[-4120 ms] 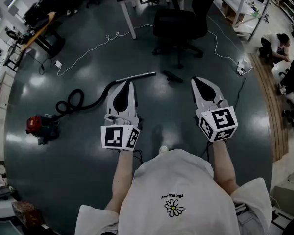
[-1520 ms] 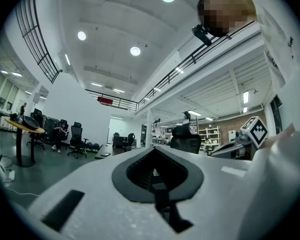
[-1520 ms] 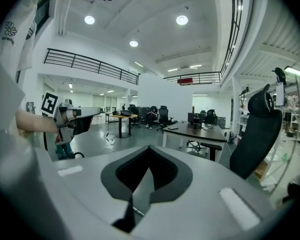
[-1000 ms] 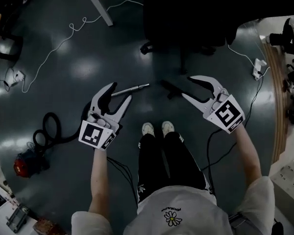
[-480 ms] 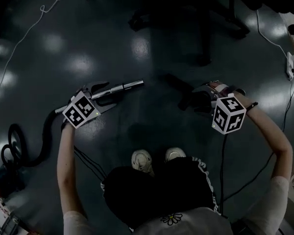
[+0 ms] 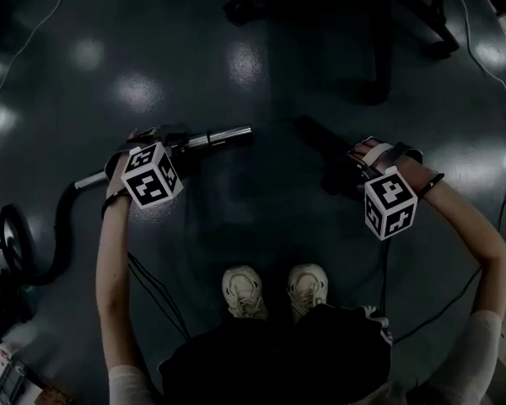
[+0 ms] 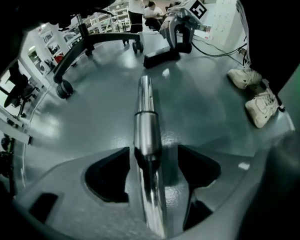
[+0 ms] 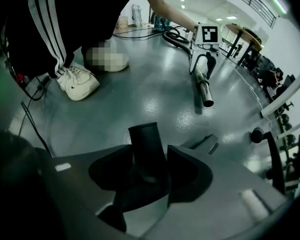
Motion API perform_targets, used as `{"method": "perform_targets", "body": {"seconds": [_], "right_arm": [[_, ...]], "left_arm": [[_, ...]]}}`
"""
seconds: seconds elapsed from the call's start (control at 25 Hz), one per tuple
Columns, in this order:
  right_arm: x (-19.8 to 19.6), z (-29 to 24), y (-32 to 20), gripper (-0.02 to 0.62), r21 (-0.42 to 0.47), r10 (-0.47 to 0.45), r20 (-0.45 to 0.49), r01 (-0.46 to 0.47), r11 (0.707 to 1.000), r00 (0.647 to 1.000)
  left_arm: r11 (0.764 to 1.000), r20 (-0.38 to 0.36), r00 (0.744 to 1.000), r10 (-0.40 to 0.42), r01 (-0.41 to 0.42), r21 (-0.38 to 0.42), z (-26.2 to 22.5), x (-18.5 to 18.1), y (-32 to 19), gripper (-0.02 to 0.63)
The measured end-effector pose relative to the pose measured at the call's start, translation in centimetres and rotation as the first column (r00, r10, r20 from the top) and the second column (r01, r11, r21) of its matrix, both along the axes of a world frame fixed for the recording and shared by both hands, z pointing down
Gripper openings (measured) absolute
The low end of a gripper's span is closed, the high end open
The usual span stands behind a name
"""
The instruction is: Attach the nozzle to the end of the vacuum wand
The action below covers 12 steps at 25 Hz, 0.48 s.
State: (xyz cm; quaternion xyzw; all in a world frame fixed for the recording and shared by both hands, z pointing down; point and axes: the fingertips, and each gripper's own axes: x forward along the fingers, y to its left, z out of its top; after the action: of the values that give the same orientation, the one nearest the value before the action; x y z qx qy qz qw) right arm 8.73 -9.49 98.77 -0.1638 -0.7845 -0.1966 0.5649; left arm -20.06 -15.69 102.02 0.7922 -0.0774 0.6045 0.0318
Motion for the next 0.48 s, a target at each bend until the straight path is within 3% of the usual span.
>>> {"method": "perform_targets", "body": {"seconds": [0.08, 0.16, 0.24, 0.36, 0.48], "right_arm": [[-0.5, 0.7, 0.0, 0.215, 0.015, -0.021, 0.004, 0.021, 1.000, 1.000], [-1.4, 0.9, -0.2, 0.208, 0.003, 0.020, 0.027, -0.021, 1.000, 0.999], [-2.4, 0.7, -1.1, 0.196, -0.007, 0.127, 0.060, -0.127, 0.992, 0.990], [-3.7, 0.3, -2.8, 0.195, -0.021, 0.308, 0.110, -0.307, 0.951, 0.945], [-5.7, 0.2, -3.8, 0.195, -0.018, 0.399, 0.142, -0.401, 0.916, 0.906]], "left_arm": [[1.000, 0.032, 0.999, 0.004, -0.005, 0.014, 1.2, 0.0, -0.5, 0.283], [1.000, 0.042, 0.999, 0.011, -0.012, 0.028, 1.7, 0.1, -0.7, 0.220], [0.999, 0.027, 1.000, 0.005, -0.006, 0.035, 1.5, 0.1, -0.5, 0.201], [0.999, 0.010, 1.000, 0.007, -0.007, 0.046, 1.5, 0.5, 0.5, 0.199], [0.999, -0.008, 1.000, 0.026, -0.026, 0.045, 1.3, 1.6, 2.2, 0.198]]}}
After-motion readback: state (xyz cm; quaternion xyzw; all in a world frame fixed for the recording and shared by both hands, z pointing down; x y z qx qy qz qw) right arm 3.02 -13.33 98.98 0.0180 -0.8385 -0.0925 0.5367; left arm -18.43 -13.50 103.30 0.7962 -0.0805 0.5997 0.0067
